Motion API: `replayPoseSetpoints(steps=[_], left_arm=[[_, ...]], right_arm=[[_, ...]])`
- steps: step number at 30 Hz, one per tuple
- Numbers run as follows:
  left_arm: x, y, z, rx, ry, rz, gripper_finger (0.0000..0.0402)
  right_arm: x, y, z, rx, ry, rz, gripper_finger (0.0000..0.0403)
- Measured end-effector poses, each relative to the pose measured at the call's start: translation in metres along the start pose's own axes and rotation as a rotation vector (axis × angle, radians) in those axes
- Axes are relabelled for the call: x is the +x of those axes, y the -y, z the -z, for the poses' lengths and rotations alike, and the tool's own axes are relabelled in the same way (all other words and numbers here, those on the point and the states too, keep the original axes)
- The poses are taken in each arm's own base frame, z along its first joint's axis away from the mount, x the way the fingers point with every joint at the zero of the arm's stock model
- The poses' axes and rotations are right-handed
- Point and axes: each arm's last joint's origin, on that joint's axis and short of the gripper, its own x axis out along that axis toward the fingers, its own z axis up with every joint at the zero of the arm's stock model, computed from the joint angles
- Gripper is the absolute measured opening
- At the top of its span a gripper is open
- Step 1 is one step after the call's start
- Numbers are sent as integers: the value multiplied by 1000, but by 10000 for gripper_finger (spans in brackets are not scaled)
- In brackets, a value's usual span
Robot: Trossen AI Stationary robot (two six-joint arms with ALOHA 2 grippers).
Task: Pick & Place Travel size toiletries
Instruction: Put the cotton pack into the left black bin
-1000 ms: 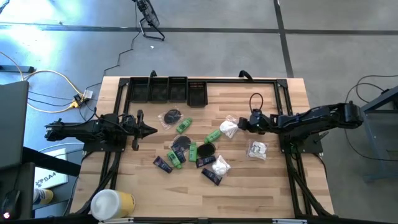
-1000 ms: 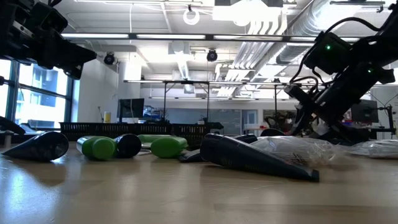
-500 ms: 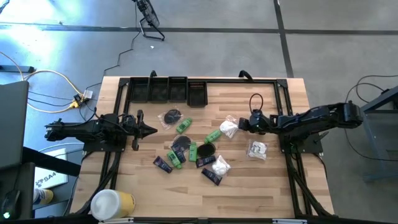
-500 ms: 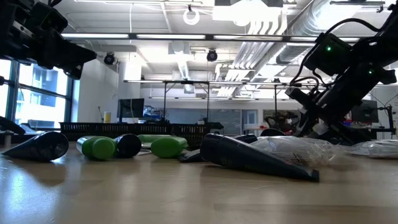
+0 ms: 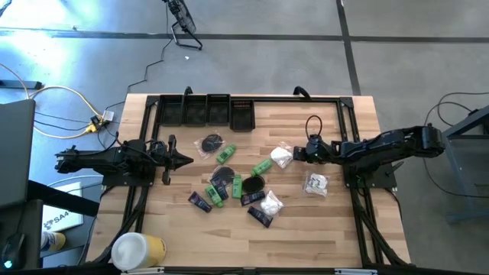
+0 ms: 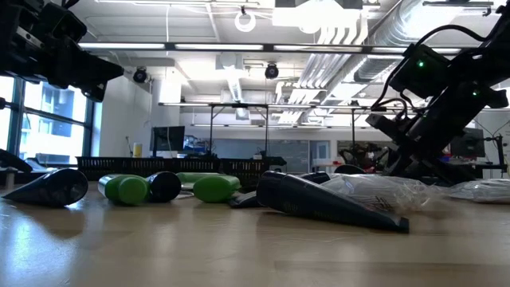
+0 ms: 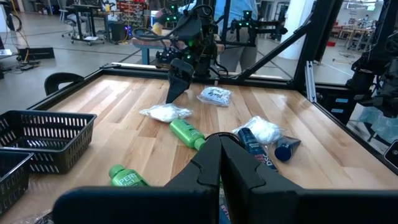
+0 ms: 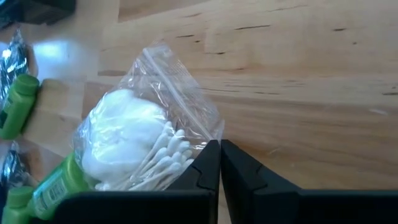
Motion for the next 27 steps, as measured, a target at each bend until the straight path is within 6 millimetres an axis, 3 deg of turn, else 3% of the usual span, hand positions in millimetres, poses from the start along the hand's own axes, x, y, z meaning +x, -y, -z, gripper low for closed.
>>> replayPoseSetpoints(steps=[11, 27], left_arm=[[0, 0, -1, -1, 13, 1, 2], [0, 0, -4, -1, 51, 3, 2]], right_arm=[[-10, -12, -3, -88, -26, -153, 3], [-42, -40, -18, -232, 133, -475, 3]])
